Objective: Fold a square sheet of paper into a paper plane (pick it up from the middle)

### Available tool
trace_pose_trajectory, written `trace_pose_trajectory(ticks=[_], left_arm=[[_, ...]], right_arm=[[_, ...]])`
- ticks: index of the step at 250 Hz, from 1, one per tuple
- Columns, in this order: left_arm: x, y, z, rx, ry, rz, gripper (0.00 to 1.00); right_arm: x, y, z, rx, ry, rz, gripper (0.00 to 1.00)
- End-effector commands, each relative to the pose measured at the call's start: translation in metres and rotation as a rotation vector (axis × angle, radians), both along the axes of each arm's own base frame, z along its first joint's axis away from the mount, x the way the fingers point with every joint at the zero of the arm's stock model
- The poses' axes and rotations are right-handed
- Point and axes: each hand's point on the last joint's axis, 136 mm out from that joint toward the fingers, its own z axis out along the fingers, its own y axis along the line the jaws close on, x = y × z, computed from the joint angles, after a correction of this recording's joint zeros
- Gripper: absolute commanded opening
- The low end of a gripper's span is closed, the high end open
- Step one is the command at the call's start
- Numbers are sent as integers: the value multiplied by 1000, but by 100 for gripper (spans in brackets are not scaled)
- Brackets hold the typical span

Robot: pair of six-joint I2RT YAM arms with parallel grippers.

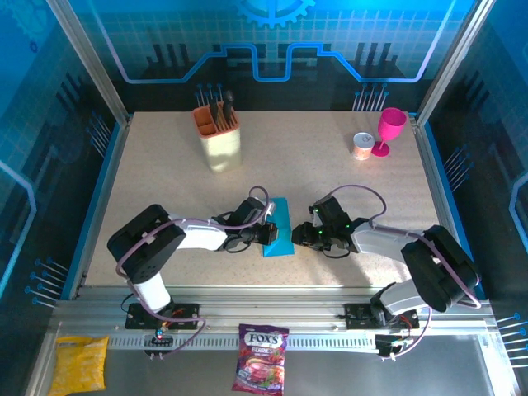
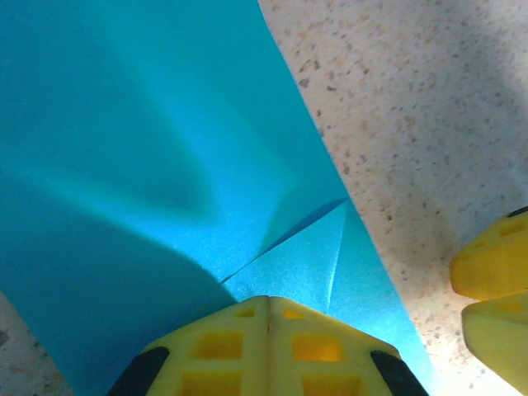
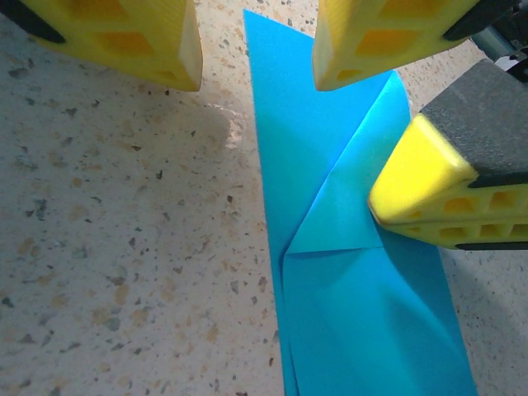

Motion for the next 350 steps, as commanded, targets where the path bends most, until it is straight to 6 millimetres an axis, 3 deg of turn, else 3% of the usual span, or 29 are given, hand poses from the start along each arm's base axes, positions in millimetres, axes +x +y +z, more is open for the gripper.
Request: trace_pose_trajectory(ticks=[1,30,52,86,140,192,254,301,350], left_arm=[[1,3,-6,13,-9,-13,0],[-1,3,-7,13,-5,-16,0],[-2,3,-9,11,0,-20,0],[-5,1,-9,-7,8,-26,0],[-6,-2,-7,-30,13,-28,0],[-7,-5,-1,-47,9,-33,0],[6,-3,25,-135,18,23,0],[19,0,41,-174,9,34,0],[11,-2,51,-209,9,21,0]], right_arm=[[-4,5,-4,9,17,15,41],[0,11,2,29,1,31,34],[5,15,9,43,-20,37,19],[17,22,21,58,-48,36,7],[35,40,23,101,-44,42,4],[43,51,2,112,-2,31,0],[29,35,-32,53,55,2,0],[23,29,-37,39,62,-5,0],[23,30,-36,44,58,-3,0]])
